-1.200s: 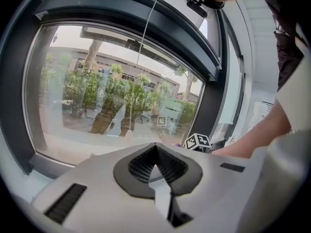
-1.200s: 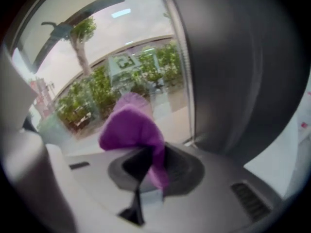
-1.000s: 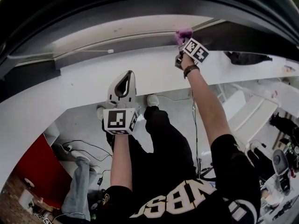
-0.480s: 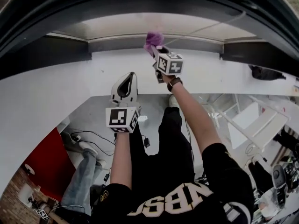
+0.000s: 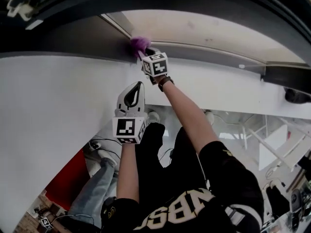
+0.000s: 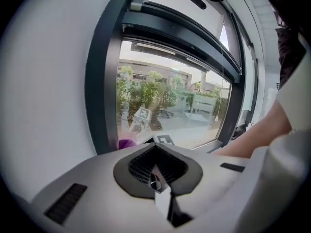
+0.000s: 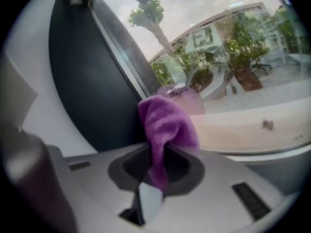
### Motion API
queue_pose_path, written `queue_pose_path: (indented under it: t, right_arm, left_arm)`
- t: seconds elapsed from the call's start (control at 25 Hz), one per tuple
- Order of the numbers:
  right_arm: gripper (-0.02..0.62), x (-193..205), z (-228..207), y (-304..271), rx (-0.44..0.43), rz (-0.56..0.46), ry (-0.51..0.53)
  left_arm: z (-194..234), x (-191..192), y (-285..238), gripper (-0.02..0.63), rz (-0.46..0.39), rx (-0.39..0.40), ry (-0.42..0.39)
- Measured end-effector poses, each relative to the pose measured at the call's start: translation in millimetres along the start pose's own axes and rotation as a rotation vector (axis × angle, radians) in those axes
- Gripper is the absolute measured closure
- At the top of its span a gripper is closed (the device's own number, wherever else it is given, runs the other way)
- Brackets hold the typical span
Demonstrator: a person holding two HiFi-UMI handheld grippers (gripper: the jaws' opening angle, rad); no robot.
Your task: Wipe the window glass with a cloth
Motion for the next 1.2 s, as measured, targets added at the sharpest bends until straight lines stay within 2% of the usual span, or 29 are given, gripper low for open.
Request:
queue_pose_path:
  t: [0.12, 0.28, 0.52, 0.8, 1.0, 1.2]
  right_arm:
    - [0.523, 2.1, -2.2, -25.9, 0.068, 0.028, 0.017]
    - [0.523, 5.1, -41.4, -15.3, 0.145, 0.048, -0.022]
    - [0.523, 18.5, -142.1, 55.6, 0.252, 0.076, 0.008]
    - [0.523, 37.6, -281.6, 157.5, 0.438, 0.031, -0.19]
    - [0.523, 40.4, -362.8, 219.3, 0.473, 0.022, -0.157]
    - [0.523, 48.6, -425.3, 273.2, 0.545, 0.009, -0.196]
  left_arm:
    - [6.9, 2.9, 5.0, 0.588, -0.038, -0.021, 0.044]
    - [-8.8, 9.0, -1.3, 0.588, -0.061, -0.019, 0.103]
    - [-76.0, -2.7, -49.1, 0.588, -0.066, 0.1, 0.092]
    - [-153.2, -8.6, -95.5, 0.588, -0.059, 0.164, 0.085]
    - [-209.5, -6.6, -128.1, 0.588, -0.043, 0.203, 0.07]
    - [-256.8, -1.9, -155.7, 0.588, -0.03, 0.232, 0.064]
Point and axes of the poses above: the fingertips, and each gripper's own axes: y backward along the fingers, z to its left, x out of its underside, the point moved 5 cm from there along y, backward along the fingers, and after that the axes turned 7 degrees about x, right-handed, at the moved point
